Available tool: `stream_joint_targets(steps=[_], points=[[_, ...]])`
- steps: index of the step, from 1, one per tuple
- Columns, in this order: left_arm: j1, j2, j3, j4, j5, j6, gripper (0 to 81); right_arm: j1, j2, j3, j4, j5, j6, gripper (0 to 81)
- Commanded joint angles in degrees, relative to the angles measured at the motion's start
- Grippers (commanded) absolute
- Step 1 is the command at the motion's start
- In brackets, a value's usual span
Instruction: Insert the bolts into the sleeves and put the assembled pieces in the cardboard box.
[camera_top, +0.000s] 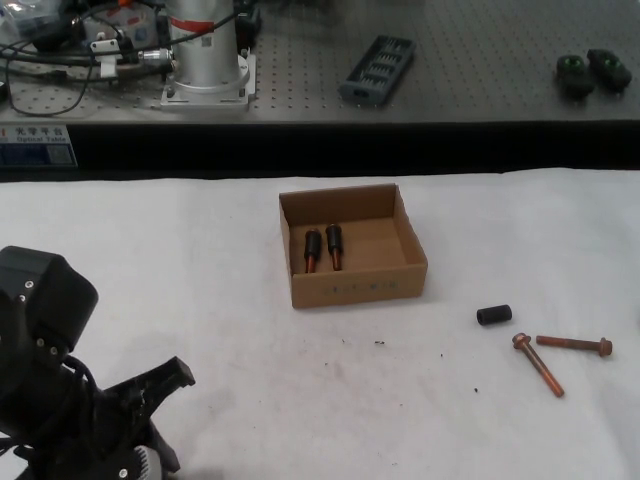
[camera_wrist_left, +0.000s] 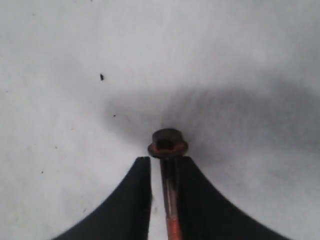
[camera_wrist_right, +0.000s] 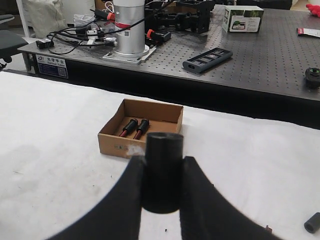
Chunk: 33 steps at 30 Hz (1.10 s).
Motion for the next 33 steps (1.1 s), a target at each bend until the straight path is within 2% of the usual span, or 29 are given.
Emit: stream_joint_targets(steps=[1,8,12,14,18,19,22,27,33], points=[[-0.28,0.13,-0.01,-0.08,1.05,-4.18,0.3,-0.25,-0.39,-0.26,-0.22,-0.12,-0.46,6.6],[-0.28,0.13,-0.01,-1.29,-1.38,-13.73,0.6,-0.25,-0.39,-0.26,0.09,-0.51,0.66,6.6],[-0.28,0.13,-0.01,0.69,-2.79,-14.95,0.7,-0.25,-0.39,-0.26,0.09,-0.51,0.69,6.6],[-0.45,0.13,-0.01,1.35,-3.94,-14.95,6.6,-0.25,-0.39,-0.26,0.09,-0.51,0.69,6.6],[-0.59,0.13,-0.01,1.67,-4.85,-15.52,30.7,-0.25,-0.39,-0.26,0.09,-0.51,0.69,6.6],[-0.71,0.13,-0.01,1.67,-4.85,-15.79,34.3,-0.25,-0.39,-0.26,0.09,-0.51,0.89,6.6],[-0.91,0.13,-0.01,1.67,-5.19,-15.78,33.9,-0.25,-0.39,-0.26,0.09,-0.51,0.91,6.6],[-1.67,0.13,-0.01,0.96,-4.34,-15.59,27.0,-0.25,-0.39,-0.26,0.09,-0.51,0.91,6.6],[-2.79,0.56,-0.01,-2.42,-1.94,-16.63,26.6,-0.25,-0.39,-0.26,0.09,-0.51,0.91,6.6]])
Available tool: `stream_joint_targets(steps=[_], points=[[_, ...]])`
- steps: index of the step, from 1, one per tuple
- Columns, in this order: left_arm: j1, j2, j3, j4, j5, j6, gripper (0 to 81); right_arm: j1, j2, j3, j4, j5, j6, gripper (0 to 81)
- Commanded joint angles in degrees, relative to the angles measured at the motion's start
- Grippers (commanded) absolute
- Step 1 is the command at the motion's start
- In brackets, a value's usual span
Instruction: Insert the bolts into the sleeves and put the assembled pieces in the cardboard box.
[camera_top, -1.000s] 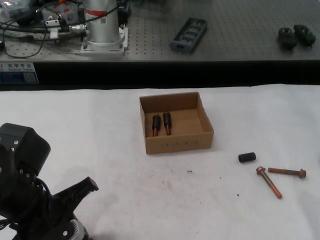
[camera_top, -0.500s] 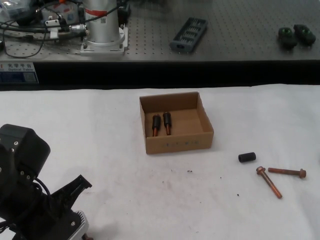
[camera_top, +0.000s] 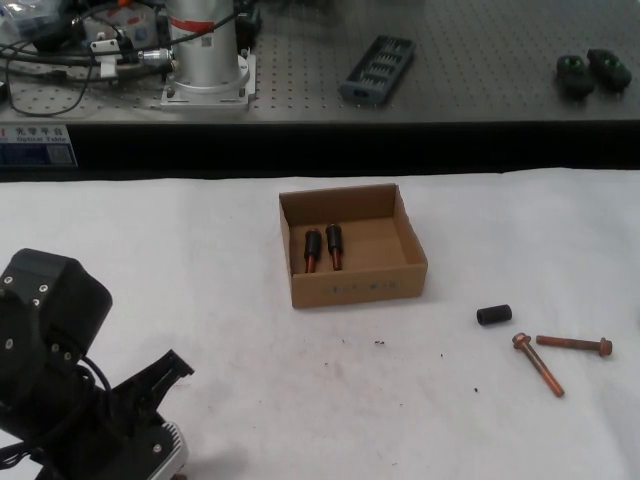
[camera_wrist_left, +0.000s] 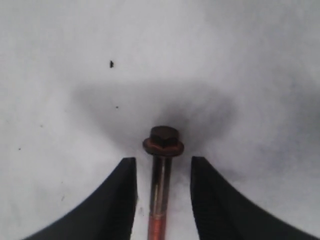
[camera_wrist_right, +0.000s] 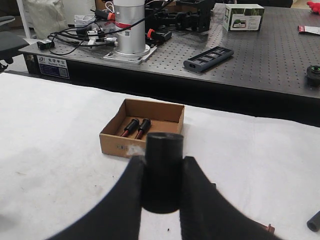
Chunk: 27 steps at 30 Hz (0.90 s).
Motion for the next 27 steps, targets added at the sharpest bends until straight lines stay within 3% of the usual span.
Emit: stream_joint_targets(steps=[1,10,12,15,20,23,27], points=[[-0.41,0.97,-0.01,-1.56,1.63,-1.31,26.6,-0.25,-0.39,-0.26,0.0,-0.32,0.25,6.6],[-0.41,7.31,-0.01,-1.41,-5.37,-1.91,26.1,-0.25,-0.39,-0.26,0.0,-0.32,0.25,6.6],[-0.41,7.45,-0.01,-1.18,-4.69,-1.91,20.6,-0.25,-0.39,-0.26,0.0,-0.32,0.25,6.6],[-0.41,7.45,-0.01,-0.96,-4.41,-1.91,1.5,-0.25,-0.39,-0.26,0.0,-0.32,0.25,6.6],[-0.41,7.45,-0.01,-0.96,-5.11,-2.41,0.6,-0.25,-0.39,-0.26,0.0,-0.32,0.25,6.6],[-0.41,6.83,-0.01,-0.96,-2.78,-3.73,0.6,-0.25,-0.39,-0.26,0.0,-0.32,0.25,6.6],[0.09,3.24,-0.01,-0.96,9.57,-11.1,0.6,-0.25,-0.39,-0.26,0.0,-0.32,0.25,6.6]])
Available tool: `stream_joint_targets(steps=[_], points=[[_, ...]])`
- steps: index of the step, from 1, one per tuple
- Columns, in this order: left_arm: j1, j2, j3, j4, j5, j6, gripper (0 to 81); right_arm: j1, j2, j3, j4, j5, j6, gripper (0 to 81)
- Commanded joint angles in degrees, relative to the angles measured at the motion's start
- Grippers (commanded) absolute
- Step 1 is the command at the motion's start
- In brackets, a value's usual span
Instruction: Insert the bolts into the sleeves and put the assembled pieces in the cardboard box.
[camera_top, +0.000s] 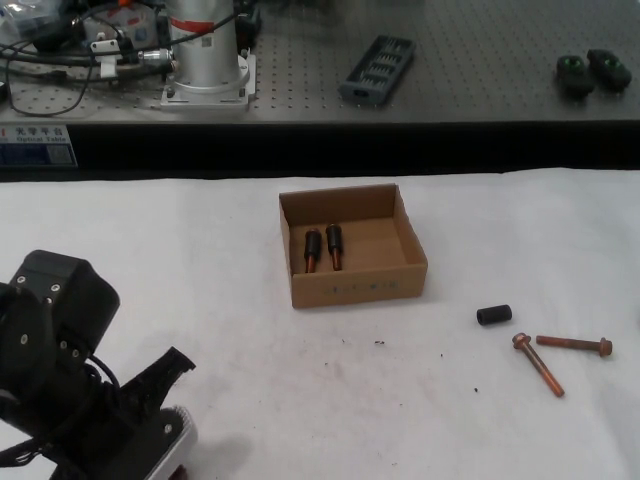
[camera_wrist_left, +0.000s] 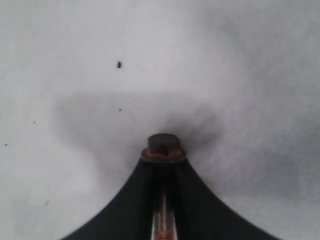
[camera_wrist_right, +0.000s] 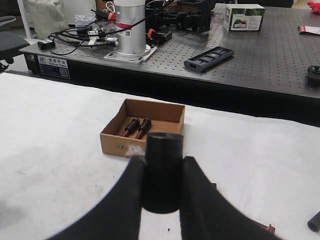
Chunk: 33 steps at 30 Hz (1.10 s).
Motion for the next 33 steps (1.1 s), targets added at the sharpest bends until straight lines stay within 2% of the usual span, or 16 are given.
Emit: stream_joint_targets(steps=[1,6,8,10,13,17,20,23,27,29,31,33], points=[[0.28,-2.33,1.14,-1.61,13.06,-9.35,0.6,-0.25,-0.39,-0.26,-0.06,-0.25,0.25,6.6],[0.28,-10.37,1.14,-2.27,35.07,-24.05,0.6,-0.25,-0.39,1.32,-2.13,-0.69,0.24,6.6],[0.28,-13.6,1.14,-3.07,42.56,-31.58,0.6,-0.25,-0.39,4.24,-7.75,-3.87,-0.02,6.6],[0.28,-16.39,1.14,-4.65,47.25,-39.31,0.6,-0.25,0.11,7.51,-15.08,-9.23,-1.96,6.6],[0.28,-19.74,1.14,-9.45,48.37,-52.62,0.6,-0.25,2.19,13.21,-28.01,-15.57,-5.29,6.6],[0.28,-23.0,1.14,-20.04,45.34,-87.83,0.6,-0.25,7.49,18.22,-41.83,-19.08,-5.6,6.6],[0.28,-24.71,1.14,-28.19,42.89,-104.79,0.5,-0.25,13.38,19.01,-47.04,-20.96,-5.6,6.6],[0.28,-25.97,1.14,-34.04,41.7,-108.92,4.3,-0.25,20.69,19.02,-53.81,-23.8,-5.6,6.6],[0.1,-26.95,1.14,-38.07,41.25,-111.53,19.5,-0.25,32.59,19.02,-67.82,-24.67,-5.78,6.6],[0.12,-27.1,1.14,-39.79,40.3,-113.06,23.9,-0.25,37.93,19.02,-74.96,-24.98,-7.49,6.6],[0.12,-27.1,1.14,-40.45,40.34,-113.07,23.8,-0.36,43.36,18.89,-80.75,-26.29,-8.17,6.6],[0.12,-27.1,1.14,-40.44,40.34,-113.07,19.3,-0.36,49.37,18.32,-85.17,-27.06,-8.17,6.6]])
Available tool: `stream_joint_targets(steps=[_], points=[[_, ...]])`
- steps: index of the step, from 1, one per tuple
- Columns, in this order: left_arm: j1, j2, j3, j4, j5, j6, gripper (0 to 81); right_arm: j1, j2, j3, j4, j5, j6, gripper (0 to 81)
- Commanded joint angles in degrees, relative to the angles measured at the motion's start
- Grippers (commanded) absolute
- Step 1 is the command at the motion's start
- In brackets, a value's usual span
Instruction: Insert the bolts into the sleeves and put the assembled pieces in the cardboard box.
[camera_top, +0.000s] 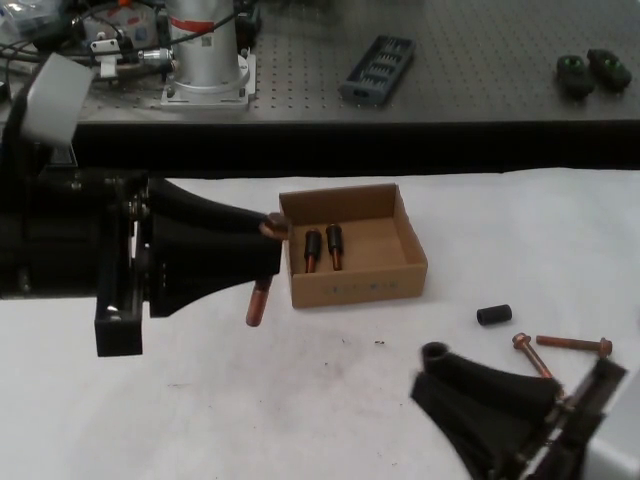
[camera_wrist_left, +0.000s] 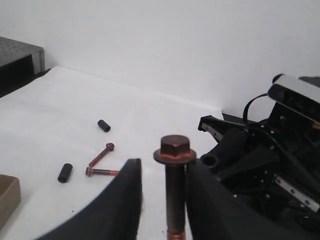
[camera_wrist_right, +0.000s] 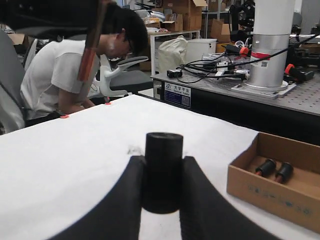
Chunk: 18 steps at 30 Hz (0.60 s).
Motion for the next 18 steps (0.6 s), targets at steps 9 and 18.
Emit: stream_joint_targets(steps=[9,18], points=[[-0.17,-0.69,-0.37,-2.61,-0.09,-1.23,0.7,-0.36,20.11,-6.38,-15.26,-4.92,-0.49,6.6],[-0.17,-0.69,-0.37,-3.15,-0.59,-4.28,0.7,-2.06,23.46,-13.72,-13.85,-8.85,-3.13,6.6]])
